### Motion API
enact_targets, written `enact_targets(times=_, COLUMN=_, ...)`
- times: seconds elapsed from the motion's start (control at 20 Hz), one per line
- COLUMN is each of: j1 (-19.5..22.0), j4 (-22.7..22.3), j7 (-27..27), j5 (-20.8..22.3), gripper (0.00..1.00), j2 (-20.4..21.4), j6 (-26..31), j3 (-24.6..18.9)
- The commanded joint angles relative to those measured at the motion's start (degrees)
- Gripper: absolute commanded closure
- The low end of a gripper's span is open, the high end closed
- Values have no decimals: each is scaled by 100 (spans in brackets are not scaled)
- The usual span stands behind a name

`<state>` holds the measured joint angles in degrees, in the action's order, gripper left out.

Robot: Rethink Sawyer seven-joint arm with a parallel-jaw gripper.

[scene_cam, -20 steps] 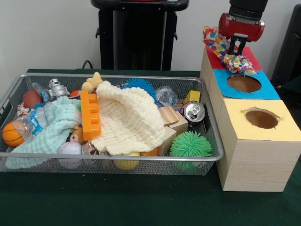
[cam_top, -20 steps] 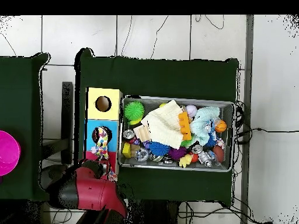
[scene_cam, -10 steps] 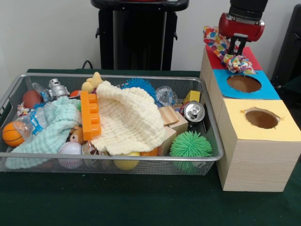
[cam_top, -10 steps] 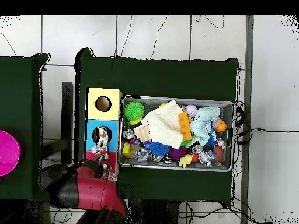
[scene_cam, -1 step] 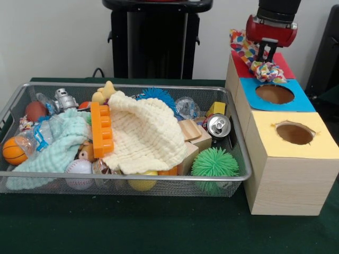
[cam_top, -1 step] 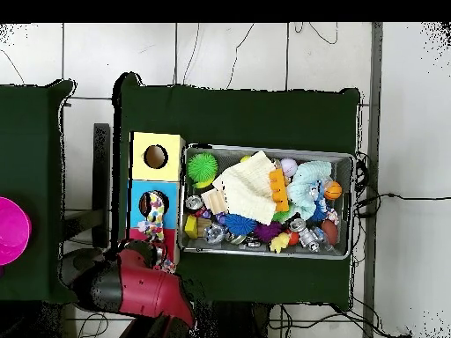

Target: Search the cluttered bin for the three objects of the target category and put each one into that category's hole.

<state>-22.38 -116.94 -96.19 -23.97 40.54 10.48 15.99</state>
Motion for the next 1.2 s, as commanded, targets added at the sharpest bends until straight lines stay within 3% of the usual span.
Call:
enact_targets(times=0.05, j1=-74, j4=-703, j7=-1559, j5=-223, gripper=100, j2=-694, j6=1292, j3=-675)
enact_targets(times=0.2, j1=-310, j4=-490, j7=-1688, j5=-159, gripper=100, j2=-584, j6=1912, j3=-364)
enact_targets(times=0.45, j1=-118, j4=-825, j7=-1625, j5=-361, gripper=100, j2=-613, j6=1236, j3=-701)
enact_targets(times=0.7, j1=-429, j4=-655, j7=-1818, j5=-269, gripper=100, j2=-454, j6=1793, j3=-402)
enact_targets(times=0.95, j1=-449, j4=-605, j7=-1733, j5=-305, gripper=100, j2=-543, j6=1585, j3=-393)
enact_targets(times=1.1, j1=-444, j4=-415, j7=-1684, j5=-278, gripper=100, j2=-529, j6=1770, j3=-316)
enact_targets(times=1.2, j1=-605, j4=41, j7=-1673, j5=-41, gripper=100, j2=-451, j6=2329, j3=9)
